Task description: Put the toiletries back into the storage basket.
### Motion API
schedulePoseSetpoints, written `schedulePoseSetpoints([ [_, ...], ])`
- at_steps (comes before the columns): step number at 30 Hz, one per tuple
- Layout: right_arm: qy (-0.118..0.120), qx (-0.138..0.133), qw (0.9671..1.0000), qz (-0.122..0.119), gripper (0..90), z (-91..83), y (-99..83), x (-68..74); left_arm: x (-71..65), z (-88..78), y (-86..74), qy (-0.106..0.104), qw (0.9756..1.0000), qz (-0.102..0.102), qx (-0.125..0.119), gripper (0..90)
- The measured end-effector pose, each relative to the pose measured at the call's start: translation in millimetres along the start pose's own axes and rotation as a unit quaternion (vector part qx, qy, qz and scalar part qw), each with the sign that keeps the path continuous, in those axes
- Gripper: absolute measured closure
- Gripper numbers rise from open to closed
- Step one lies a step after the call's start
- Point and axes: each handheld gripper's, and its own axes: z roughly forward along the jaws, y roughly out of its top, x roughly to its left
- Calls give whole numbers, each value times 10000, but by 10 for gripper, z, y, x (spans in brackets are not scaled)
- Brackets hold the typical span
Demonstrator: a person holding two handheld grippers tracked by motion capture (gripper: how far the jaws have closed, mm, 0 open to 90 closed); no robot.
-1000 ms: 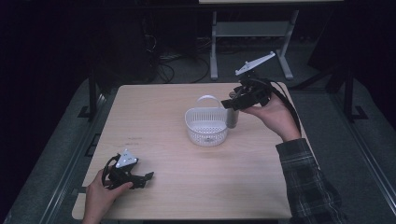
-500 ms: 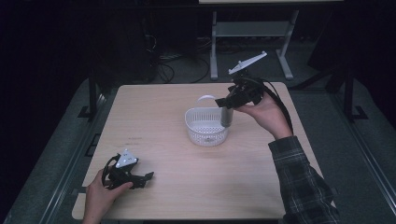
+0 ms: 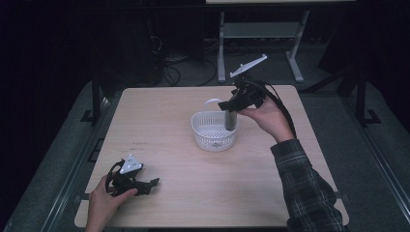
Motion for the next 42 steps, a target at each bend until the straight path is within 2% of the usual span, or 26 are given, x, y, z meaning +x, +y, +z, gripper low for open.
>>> schedulePoseSetpoints([
  [13, 21, 108, 9999, 40, 295, 193, -55, -22, -1, 1, -1, 10, 10000, -1, -7, 131],
  [42, 98, 362, 9992, 134, 294, 503, -254, -70, -2, 3, -2, 11, 10000, -4, -20, 131],
])
